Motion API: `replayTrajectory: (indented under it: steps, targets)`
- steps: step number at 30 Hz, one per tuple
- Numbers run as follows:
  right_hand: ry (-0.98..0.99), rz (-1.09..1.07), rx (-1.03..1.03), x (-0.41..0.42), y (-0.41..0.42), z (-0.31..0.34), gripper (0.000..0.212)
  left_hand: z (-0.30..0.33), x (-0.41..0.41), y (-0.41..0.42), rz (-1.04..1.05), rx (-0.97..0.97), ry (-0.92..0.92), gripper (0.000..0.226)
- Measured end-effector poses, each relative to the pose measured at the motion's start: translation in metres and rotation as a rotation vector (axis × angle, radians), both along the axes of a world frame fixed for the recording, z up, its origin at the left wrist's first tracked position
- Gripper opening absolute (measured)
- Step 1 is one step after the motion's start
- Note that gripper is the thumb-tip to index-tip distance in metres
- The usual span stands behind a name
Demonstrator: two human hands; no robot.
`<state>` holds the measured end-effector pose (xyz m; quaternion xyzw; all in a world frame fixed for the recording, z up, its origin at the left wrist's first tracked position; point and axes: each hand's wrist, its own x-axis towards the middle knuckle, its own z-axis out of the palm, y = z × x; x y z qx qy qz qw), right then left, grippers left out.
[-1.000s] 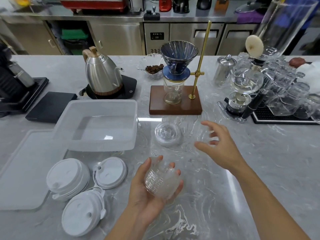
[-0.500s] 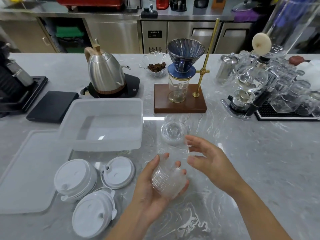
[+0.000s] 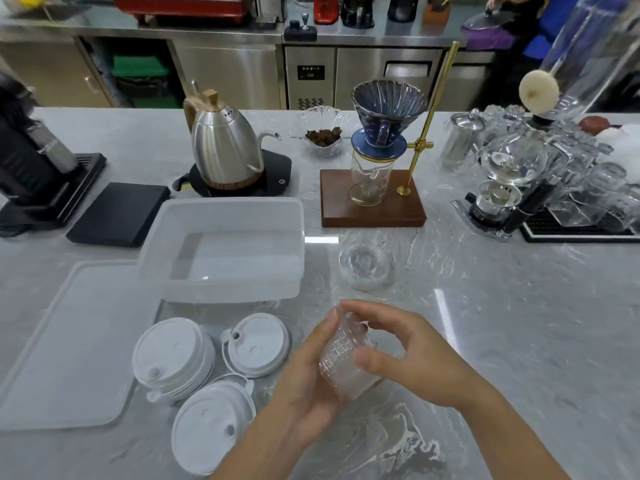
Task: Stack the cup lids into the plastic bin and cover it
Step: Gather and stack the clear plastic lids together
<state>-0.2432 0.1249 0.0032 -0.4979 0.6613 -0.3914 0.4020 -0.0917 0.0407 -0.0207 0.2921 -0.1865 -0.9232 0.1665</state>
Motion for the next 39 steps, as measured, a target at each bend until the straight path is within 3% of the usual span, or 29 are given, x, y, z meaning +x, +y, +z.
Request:
replayTrajectory:
  steps: [12,19,22,25,28,31,35,39]
  targets:
    - [-0.049,0.068,0.040,0.026,-0.014,0.007,0.067,0.010,0.024,-0.011,-0.027,-0.016,-0.105,0.099]
    - [-0.071,0.068,0.001,0.040,-0.017,0.004,0.068,0.011,0.034,-0.022,-0.015,-0.002,-0.059,0.063]
    - [-0.126,0.059,-0.050,0.040,-0.020,0.003,0.063,0.015,0.036,-0.024,-0.011,0.032,-0.028,0.068]
    - [-0.195,-0.203,-0.152,0.024,-0.029,0.002,0.044,0.018,0.037,-0.028,0.012,0.074,-0.005,0.079]
    - [0.021,-0.517,-0.133,-0.007,-0.049,-0.003,0.033,0.020,0.041,-0.032,0.021,0.100,0.024,0.081]
    - [0.311,-0.464,0.069,-0.034,-0.078,-0.004,0.064,0.021,0.046,-0.032,0.018,0.099,0.042,0.078]
    - [0.583,-0.177,0.341,-0.054,-0.120,-0.009,0.110,0.022,0.050,-0.033,0.022,0.106,0.043,0.076]
    - [0.694,-0.015,0.564,-0.057,-0.147,-0.020,0.126,0.022,0.054,-0.035,0.046,0.111,0.044,0.076]
